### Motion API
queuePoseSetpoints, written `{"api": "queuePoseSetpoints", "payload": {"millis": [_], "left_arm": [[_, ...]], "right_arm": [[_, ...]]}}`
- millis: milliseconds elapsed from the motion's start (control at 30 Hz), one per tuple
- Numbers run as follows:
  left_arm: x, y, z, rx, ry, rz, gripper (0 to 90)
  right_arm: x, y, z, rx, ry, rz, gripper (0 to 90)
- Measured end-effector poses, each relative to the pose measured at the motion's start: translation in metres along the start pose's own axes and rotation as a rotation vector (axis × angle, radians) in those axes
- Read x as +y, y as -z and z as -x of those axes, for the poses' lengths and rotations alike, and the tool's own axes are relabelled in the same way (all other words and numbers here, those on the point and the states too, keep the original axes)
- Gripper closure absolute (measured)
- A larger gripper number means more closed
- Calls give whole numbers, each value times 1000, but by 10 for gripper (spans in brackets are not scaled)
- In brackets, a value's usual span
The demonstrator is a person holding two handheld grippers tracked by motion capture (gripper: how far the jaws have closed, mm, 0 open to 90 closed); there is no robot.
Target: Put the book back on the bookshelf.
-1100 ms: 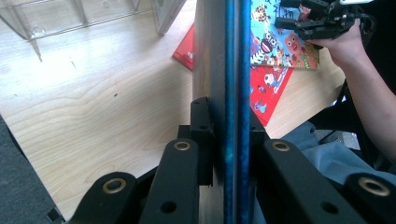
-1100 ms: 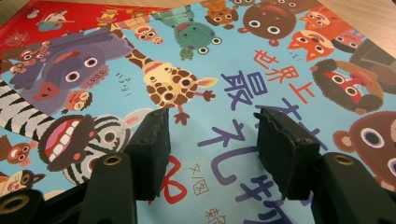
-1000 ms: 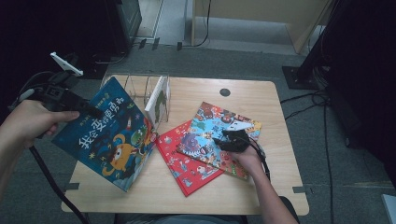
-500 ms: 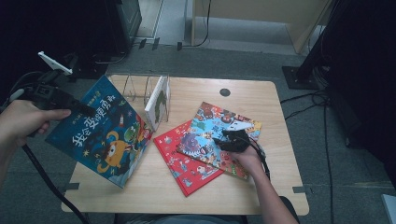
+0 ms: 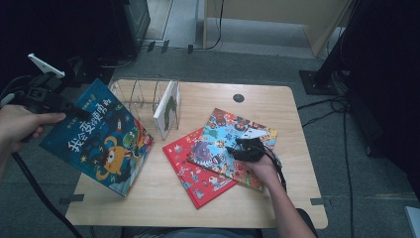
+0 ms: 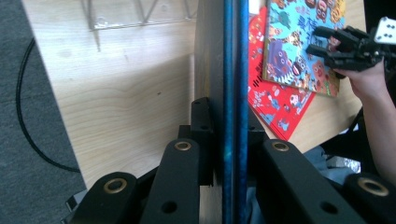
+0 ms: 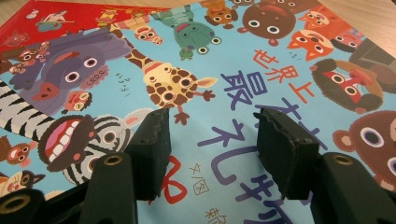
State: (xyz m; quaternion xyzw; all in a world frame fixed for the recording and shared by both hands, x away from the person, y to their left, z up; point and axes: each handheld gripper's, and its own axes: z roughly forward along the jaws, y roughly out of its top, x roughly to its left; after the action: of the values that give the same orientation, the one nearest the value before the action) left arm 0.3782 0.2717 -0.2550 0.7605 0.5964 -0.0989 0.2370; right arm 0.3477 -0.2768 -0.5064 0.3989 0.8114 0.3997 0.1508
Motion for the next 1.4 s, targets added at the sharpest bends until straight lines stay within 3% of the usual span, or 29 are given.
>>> {"api": "queuePoseSetpoints", "payload": {"millis": [567, 800, 1033, 1400], "left_arm": [[12, 27, -28, 57, 98, 44, 824], [16, 38, -37, 76, 140, 87, 823], [29, 40, -42, 76, 166, 121, 823], [56, 30, -46, 86, 152, 119, 826]], "right_arm": [[0, 0, 0, -1, 0, 3, 447], [0, 0, 0, -2, 0, 3, 447], [0, 0, 0, -2, -1, 3, 448], [0, 0, -1, -11, -7, 3, 453]]}}
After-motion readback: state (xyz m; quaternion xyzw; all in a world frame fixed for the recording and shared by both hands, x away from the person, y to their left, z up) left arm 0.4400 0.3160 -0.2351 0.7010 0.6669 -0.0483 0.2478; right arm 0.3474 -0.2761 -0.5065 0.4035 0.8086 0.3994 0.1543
